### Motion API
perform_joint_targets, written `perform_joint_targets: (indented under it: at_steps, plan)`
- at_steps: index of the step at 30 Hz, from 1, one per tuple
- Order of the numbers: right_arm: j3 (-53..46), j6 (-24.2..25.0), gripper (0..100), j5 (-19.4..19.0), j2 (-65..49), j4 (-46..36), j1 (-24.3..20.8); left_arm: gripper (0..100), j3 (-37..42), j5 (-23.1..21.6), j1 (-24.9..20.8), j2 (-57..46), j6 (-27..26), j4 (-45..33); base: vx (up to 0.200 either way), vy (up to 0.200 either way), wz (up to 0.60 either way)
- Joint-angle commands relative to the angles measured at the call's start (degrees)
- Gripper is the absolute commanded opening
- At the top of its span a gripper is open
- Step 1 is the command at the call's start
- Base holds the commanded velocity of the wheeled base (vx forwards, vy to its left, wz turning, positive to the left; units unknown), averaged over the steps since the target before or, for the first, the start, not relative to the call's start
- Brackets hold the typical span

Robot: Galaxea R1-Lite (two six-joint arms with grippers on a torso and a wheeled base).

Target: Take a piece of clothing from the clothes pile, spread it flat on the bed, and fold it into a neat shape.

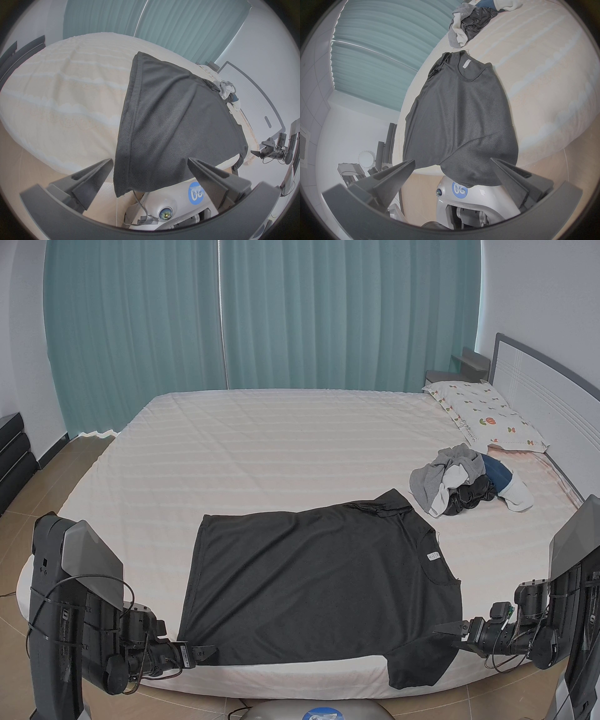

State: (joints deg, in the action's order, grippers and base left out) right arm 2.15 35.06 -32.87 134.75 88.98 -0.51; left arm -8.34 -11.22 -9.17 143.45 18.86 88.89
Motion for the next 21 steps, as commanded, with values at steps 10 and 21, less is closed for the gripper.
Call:
perform_joint_targets:
  at_steps: [10,21]
  plan:
    - [-0.04,0.01,100,-0.01,0.16,0.58,-0.02,100,2.71,0.23,-0.94,-2.65,1.44,0.67,0.0,0.0,0.0]
    - [-0.04,-0.17,100,-0.01,0.25,0.58,-0.02,100,3.77,0.23,-1.82,-3.17,1.62,0.67,0.0,0.0,0.0]
